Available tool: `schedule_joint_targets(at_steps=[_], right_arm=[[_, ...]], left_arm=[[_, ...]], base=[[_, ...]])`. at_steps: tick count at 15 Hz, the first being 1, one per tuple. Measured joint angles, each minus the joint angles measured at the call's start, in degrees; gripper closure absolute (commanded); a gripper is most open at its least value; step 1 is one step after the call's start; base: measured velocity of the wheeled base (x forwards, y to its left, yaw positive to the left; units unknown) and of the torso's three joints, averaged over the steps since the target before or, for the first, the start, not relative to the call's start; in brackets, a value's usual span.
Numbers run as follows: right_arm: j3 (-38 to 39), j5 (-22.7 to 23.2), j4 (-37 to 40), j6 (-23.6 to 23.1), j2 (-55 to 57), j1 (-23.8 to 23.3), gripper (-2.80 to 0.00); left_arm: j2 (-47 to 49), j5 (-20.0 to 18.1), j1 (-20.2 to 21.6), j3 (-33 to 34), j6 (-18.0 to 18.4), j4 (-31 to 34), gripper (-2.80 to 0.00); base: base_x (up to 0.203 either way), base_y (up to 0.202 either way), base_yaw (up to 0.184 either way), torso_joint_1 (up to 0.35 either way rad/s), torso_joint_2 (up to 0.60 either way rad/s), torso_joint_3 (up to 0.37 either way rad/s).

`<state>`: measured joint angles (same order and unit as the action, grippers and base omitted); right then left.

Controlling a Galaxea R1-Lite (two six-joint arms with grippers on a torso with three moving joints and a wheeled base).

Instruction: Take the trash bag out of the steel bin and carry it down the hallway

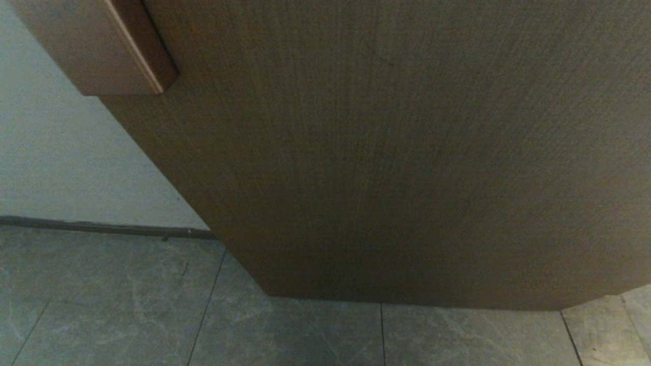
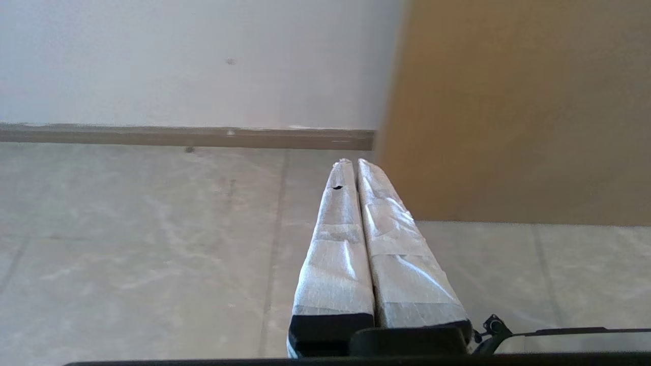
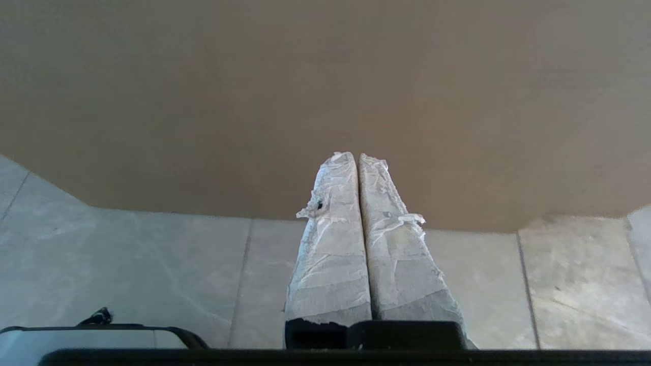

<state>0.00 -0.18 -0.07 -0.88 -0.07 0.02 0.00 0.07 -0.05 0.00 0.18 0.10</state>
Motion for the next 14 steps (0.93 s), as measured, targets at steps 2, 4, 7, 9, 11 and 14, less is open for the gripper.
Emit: schedule_joint_targets(at_steps=[2,4,7,9,11,14], right_arm=[[0.0,0.0,0.0,0.0,0.0,0.0,0.00],[0.0,0.0,0.0,0.0,0.0,0.0,0.00],[0.0,0.0,0.0,0.0,0.0,0.0,0.00],[0.0,0.0,0.0,0.0,0.0,0.0,0.00],[0.0,0.0,0.0,0.0,0.0,0.0,0.00],[0.0,0.0,0.0,0.0,0.0,0.0,0.00]], left_arm=[[0.0,0.0,0.0,0.0,0.2,-0.1,0.00],[0.0,0.0,-0.1,0.0,0.0,-0.1,0.00],[0.0,0.0,0.0,0.0,-0.3,0.0,0.00],[0.0,0.0,0.0,0.0,-0.2,-0.1,0.00],[0.0,0.0,0.0,0.0,-0.1,-0.1,0.00],[0.0,0.0,0.0,0.0,-0.1,-0.1,0.00]], base=[[0.000,0.194,-0.001,0.005,0.00,-0.001],[0.000,0.192,0.000,0.007,0.00,-0.002],[0.000,0.190,0.002,0.002,0.00,0.005],[0.000,0.195,-0.002,0.000,0.00,0.000],[0.000,0.196,0.002,0.008,0.00,-0.001],[0.000,0.196,0.000,0.002,0.00,0.002]])
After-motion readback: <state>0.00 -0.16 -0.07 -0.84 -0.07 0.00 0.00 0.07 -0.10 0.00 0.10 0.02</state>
